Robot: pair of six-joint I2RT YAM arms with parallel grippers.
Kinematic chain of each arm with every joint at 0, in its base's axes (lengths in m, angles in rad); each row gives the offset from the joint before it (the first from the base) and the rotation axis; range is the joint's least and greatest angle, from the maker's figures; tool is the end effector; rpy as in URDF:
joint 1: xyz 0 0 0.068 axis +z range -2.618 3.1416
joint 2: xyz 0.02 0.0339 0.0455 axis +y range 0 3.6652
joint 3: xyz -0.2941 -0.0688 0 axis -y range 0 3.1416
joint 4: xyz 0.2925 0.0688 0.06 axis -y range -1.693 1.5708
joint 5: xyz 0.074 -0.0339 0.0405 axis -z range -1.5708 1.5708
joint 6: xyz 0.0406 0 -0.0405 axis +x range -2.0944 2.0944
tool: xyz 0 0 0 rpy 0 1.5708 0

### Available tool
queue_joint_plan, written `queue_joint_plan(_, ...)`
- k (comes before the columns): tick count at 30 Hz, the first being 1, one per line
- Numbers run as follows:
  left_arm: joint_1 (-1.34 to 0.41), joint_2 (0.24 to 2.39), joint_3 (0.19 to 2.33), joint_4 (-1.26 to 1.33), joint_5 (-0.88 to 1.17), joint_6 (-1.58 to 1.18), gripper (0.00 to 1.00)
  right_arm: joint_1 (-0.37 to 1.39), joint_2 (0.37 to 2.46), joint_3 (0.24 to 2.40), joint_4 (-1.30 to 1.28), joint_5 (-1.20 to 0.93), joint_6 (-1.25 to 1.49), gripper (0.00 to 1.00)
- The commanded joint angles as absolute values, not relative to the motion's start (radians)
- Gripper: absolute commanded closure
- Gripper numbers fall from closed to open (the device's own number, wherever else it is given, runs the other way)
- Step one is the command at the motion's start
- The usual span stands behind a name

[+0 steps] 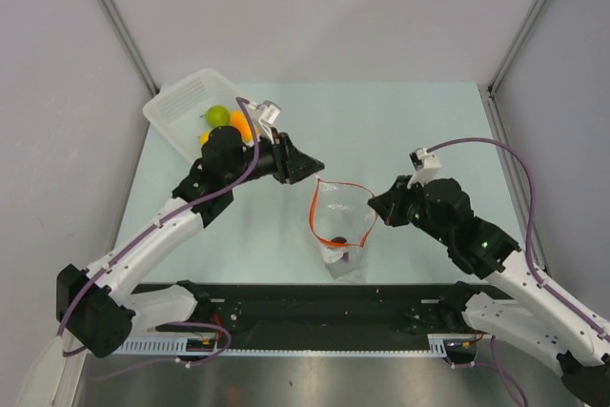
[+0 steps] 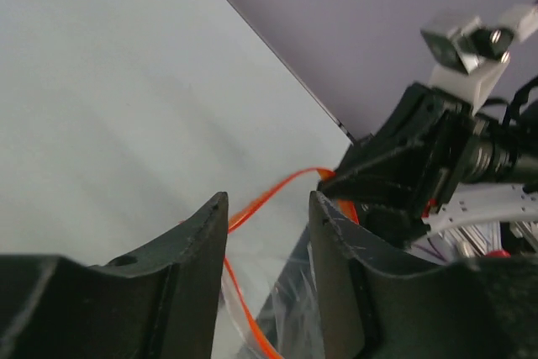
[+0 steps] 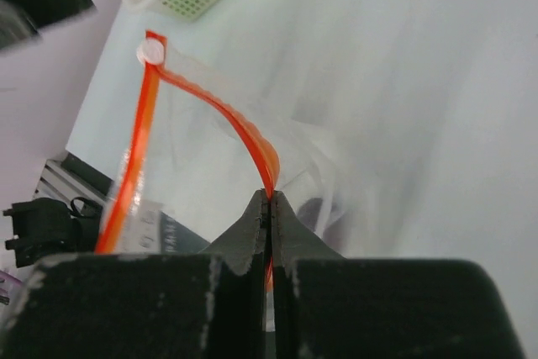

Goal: Open the zip-top bag and remove the fake food

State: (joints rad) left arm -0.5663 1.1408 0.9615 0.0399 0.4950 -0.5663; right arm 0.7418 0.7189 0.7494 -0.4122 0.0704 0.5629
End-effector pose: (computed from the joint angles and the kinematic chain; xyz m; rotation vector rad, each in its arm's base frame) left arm 0.2467 -0.1797 0.3725 0.3997 1.8191 -1.2365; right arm 0.1460 0.1300 0.3334 -0.1336 2.0317 0.7786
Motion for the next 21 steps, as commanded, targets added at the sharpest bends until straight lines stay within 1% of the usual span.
queue_joint_plan(1,-0.656,1.129,0.989,-0.035,0.558,-0.532,0.57,0.745,0.744,0.830,-0.351,0.084,0.523,1.00)
queue_joint_plan(2,-0.673,1.126,0.982,-0.032,0.558,-0.535,0.58,0.747,0.756,0.828,-0.333,0.083,0.520,1.00)
queue_joint_plan(3,-0.704,1.124,0.967,-0.034,0.549,-0.538,0.65,0.749,0.762,0.824,-0.322,0.084,0.523,1.00)
queue_joint_plan(5,-0.744,1.120,0.948,-0.038,0.513,-0.543,0.69,0.753,0.779,0.810,-0.296,0.087,0.531,1.00)
queue_joint_plan(7,-0.768,1.121,0.913,-0.012,0.466,-0.563,0.76,0.755,0.798,0.802,-0.279,0.083,0.546,1.00)
queue_joint_plan(11,-0.851,1.157,0.894,0.035,0.430,-0.598,0.84,0.794,0.785,0.770,-0.256,0.115,0.578,1.00)
queue_joint_plan(13,-0.879,1.164,0.900,0.014,0.372,-0.584,0.87,0.808,0.775,0.767,-0.256,0.138,0.592,1.00)
queue_joint_plan(14,-0.900,1.163,0.897,0.009,0.358,-0.583,0.94,0.818,0.772,0.767,-0.259,0.141,0.597,1.00)
queue_joint_plan(17,-0.928,1.157,0.862,0.015,0.328,-0.598,0.99,0.824,0.764,0.765,-0.256,0.141,0.618,1.00)
queue_joint_plan(19,-0.940,1.157,0.832,0.034,0.318,-0.626,0.99,0.834,0.764,0.762,-0.244,0.140,0.630,1.00)
queue_joint_plan(21,-0.963,1.157,0.807,0.038,0.259,-0.646,0.99,0.847,0.765,0.756,-0.235,0.143,0.637,1.00)
